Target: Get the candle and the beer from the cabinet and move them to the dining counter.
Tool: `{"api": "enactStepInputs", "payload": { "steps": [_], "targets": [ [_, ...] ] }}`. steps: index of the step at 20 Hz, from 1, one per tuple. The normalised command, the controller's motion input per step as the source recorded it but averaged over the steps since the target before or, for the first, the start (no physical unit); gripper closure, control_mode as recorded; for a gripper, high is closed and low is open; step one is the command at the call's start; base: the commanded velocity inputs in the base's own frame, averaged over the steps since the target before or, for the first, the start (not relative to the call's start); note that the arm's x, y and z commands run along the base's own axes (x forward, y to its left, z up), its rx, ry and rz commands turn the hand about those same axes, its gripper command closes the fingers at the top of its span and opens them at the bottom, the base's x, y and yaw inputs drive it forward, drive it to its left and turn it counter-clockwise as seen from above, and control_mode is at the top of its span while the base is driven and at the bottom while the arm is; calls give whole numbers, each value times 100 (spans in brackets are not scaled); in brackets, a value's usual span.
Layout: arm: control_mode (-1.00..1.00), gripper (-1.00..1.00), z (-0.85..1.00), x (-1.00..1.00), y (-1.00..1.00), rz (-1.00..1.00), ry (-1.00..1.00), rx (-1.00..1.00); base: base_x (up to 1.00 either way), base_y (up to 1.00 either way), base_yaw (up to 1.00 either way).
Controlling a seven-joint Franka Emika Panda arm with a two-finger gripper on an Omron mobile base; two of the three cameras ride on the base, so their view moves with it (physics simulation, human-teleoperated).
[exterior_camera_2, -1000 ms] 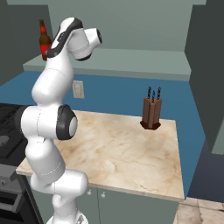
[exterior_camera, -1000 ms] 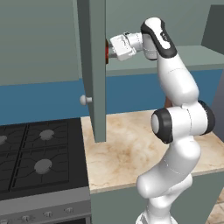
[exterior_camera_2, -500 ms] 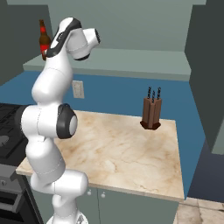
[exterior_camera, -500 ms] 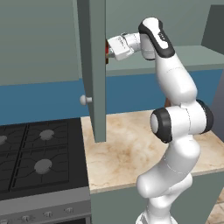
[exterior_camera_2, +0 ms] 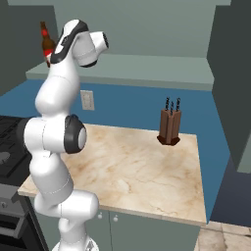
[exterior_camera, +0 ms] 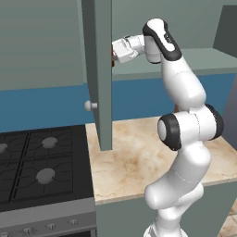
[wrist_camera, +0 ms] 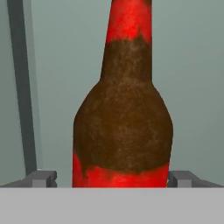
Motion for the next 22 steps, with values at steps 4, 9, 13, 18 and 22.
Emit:
{"api": "enactStepInputs", "payload": {
  "steps": [4,9,13,18,22],
  "targets": [
    [-100,100,0,0,13,2,3,0,0,0,0],
    [-100,100,0,3,7,2,0,0,0,0,0],
    [-100,100,0,2,0,5,0,2,0,0,0],
    [-100,100,0,0,-6,4,-3,6,0,0,0],
    [-100,100,0,-1,-11,0,-1,12,0,0,0]
  ]
}}
